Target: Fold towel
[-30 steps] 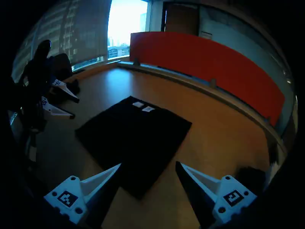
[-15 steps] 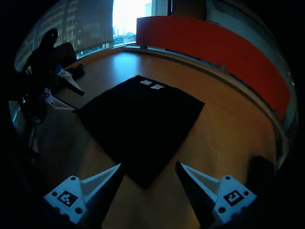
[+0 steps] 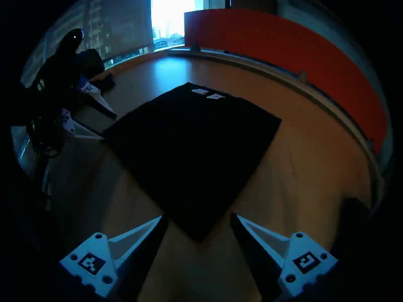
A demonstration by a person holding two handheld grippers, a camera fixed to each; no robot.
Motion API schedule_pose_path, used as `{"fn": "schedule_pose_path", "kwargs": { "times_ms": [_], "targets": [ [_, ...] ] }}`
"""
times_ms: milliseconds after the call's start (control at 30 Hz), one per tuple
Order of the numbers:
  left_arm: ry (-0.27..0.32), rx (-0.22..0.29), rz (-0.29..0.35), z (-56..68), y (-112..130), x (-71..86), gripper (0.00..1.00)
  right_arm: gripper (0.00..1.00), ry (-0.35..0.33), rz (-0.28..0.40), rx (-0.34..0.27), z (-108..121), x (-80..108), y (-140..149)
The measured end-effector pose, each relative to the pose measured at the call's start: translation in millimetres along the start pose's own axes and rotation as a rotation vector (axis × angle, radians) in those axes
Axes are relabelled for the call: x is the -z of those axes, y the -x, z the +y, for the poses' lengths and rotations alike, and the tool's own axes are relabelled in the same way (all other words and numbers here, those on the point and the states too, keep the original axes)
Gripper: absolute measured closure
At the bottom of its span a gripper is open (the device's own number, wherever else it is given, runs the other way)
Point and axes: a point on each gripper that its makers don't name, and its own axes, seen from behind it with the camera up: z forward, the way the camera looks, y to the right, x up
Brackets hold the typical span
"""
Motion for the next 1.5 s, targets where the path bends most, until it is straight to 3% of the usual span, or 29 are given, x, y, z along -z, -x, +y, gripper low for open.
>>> {"fn": "schedule_pose_path", "kwargs": {
  "times_ms": [200, 533, 933, 1033, 1300, 1433, 1500],
  "targets": [
    [0.010, -0.014, -0.011, 0.4, 4, -1.7, 0.08, 0.09, -0.011, -0.015, 0.012, -1, -1.9, 4],
    [0.029, -0.011, -0.021, 1.5, 5, -1.4, 0.09, 0.23, -0.025, -0.032, 0.018, 0, -3.0, 9],
    [0.053, -0.038, -0.031, 5.8, 7, -0.2, 0.11, 0.26, -0.034, -0.037, 0.051, 1, -3.5, 9],
    [0.053, -0.038, -0.031, 5.5, 7, -0.3, 0.12, 0.32, -0.039, -0.039, 0.055, 1, -3.7, 9],
    [0.054, -0.038, -0.029, 9.7, 6, -1.0, 0.33, 0.54, -0.049, -0.060, 0.069, -1, -2.9, 9],
    [0.051, -0.039, -0.033, 11.6, 4, -1.8, 0.55, 0.69, -0.048, -0.069, 0.065, -2, -1.1, 10],
    [0.044, -0.031, -0.034, 10.8, 3, -2.2, 0.75, 0.80, -0.047, -0.077, 0.058, -2, 0.2, 10]
  ]
}}
